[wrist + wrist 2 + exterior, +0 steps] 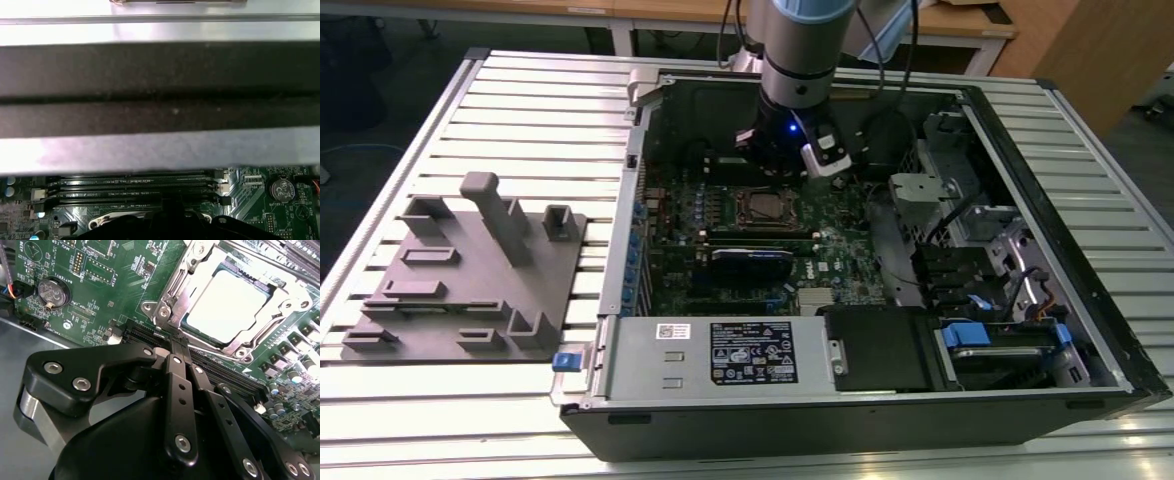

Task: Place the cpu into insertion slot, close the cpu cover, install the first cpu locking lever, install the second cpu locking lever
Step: 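Install the first cpu locking lever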

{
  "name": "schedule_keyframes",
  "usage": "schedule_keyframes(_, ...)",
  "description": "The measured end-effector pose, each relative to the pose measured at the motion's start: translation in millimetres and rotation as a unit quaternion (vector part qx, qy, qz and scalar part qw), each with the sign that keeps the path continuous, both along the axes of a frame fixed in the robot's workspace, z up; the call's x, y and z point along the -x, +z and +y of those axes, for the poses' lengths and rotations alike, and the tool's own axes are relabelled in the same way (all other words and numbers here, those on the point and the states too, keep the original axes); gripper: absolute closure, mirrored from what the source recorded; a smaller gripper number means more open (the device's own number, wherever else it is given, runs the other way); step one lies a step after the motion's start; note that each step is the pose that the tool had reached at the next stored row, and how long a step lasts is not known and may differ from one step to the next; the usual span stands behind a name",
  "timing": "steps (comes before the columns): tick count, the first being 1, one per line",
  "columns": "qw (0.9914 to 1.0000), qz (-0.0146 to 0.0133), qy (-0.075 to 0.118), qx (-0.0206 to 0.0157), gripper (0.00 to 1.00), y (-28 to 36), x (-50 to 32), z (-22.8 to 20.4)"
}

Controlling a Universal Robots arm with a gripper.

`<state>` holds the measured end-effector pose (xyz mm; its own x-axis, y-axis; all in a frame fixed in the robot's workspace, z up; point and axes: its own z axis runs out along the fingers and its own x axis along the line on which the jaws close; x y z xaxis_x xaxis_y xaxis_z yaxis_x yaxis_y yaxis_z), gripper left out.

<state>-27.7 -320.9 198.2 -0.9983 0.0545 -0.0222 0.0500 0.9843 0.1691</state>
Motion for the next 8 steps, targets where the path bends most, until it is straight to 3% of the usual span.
schedule_keyframes(8, 1.00000, 0.0000, 0.000, -0.0001, 0.89, 0.0, -0.3, 0.0)
